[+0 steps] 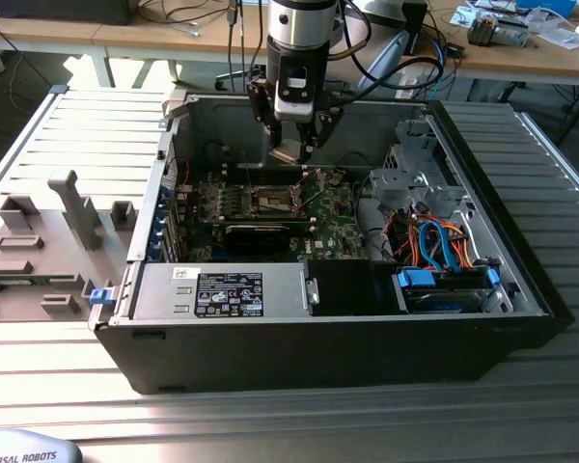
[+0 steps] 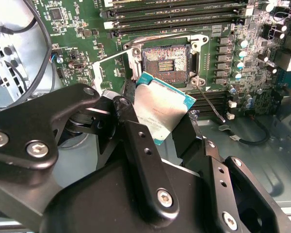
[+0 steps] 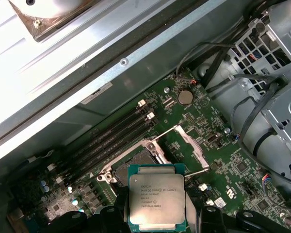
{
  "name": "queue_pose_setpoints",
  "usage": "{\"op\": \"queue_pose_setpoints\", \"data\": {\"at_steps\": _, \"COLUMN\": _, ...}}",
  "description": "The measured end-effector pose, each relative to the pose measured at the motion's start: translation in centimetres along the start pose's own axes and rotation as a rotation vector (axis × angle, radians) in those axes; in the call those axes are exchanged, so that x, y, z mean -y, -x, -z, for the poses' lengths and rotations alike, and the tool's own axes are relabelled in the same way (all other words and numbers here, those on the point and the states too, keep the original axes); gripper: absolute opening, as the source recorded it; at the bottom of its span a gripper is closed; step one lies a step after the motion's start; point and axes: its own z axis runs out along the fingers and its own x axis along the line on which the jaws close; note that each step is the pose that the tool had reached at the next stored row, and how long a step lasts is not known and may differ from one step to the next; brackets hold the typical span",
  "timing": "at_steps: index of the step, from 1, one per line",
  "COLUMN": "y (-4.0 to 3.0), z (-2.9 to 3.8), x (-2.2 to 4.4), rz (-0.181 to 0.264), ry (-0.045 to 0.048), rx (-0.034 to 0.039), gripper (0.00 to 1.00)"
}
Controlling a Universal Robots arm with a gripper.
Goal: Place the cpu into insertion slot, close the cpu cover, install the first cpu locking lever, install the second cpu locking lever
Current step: 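Place the cpu into insertion slot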
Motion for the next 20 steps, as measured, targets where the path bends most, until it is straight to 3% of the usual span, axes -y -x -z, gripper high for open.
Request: {"op": "queue_pose_setpoints", "data": {"at_steps": 20, "y": 0.00, "z": 0.00, "x": 0.00, "rz": -0.013, "ry": 0.0002, "rx": 0.0006, "gripper": 0.54}}
